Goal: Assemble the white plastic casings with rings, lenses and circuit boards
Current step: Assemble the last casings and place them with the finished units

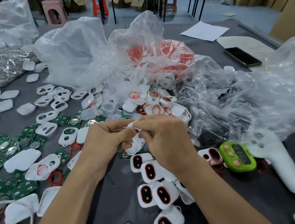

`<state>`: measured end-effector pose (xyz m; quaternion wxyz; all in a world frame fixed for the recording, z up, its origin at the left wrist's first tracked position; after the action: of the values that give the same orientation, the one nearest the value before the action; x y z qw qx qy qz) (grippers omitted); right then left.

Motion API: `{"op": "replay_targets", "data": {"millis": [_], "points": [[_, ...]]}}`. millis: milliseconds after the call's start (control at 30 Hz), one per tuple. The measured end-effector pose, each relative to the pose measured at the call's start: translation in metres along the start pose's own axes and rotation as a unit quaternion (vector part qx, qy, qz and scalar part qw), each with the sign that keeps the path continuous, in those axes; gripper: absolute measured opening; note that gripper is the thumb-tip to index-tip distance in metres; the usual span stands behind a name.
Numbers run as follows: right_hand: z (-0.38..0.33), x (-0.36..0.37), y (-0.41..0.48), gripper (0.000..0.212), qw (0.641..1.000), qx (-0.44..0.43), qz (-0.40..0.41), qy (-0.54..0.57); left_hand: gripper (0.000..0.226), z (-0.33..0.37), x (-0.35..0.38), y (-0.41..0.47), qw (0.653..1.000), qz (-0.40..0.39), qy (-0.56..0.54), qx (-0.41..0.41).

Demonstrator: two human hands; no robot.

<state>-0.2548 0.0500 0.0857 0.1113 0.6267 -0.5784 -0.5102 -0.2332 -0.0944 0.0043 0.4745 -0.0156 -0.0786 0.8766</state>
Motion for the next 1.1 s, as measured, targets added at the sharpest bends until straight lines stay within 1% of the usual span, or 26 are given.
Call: {"op": "replay_targets", "data": {"millis": [133,200,300,400,500,633,800,900,1100], "points": [[0.002,0.017,-0.006,0.016,0.993,0.003,-0.111,-0.036,0.013,0.000,-0.002,0.001,0.999,0.013,0.043,0.013],[0.005,0.020,-0.008,0.015,0.990,0.016,-0.131,-0.050,0.012,-0.004,-0.001,0.002,0.998,0.010,0.064,0.008],[0.009,0.015,-0.007,0.019,0.991,0.049,-0.119,-0.030,0.009,-0.008,0.003,0.002,0.998,-0.003,0.059,-0.007],[0.013,0.007,-0.006,0.018,0.993,0.071,-0.094,0.004,0.011,-0.011,0.005,0.002,0.999,-0.022,0.036,-0.017],[0.016,0.001,-0.005,0.022,0.992,0.094,-0.077,0.041,0.025,-0.011,0.009,-0.001,0.998,-0.052,0.017,-0.029],[0.013,-0.008,-0.001,0.024,0.993,0.090,-0.049,0.063,0.032,-0.013,0.008,0.000,0.997,-0.055,-0.026,-0.044],[0.017,-0.008,-0.001,0.021,0.988,0.111,-0.063,0.081,0.029,-0.016,0.010,0.002,0.997,-0.062,-0.014,-0.045],[0.019,-0.006,0.000,0.017,0.989,0.106,-0.070,0.075,0.030,-0.018,0.012,0.003,0.997,-0.067,-0.015,-0.048],[0.019,-0.010,0.002,0.012,0.990,0.091,-0.035,0.100,0.030,-0.020,0.012,0.005,0.995,-0.057,-0.039,-0.066]]}}
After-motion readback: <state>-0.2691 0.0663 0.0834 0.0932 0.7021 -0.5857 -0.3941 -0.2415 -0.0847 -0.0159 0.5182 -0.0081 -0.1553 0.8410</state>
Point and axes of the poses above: each hand's wrist, its own y-axis towards the middle knuckle, its own x-axis out of the palm, z = x × y, the point moved 10 cm from there along y, towards the middle knuckle, and after that the axes turned 12 degrees about z, right-handed, at the moved point
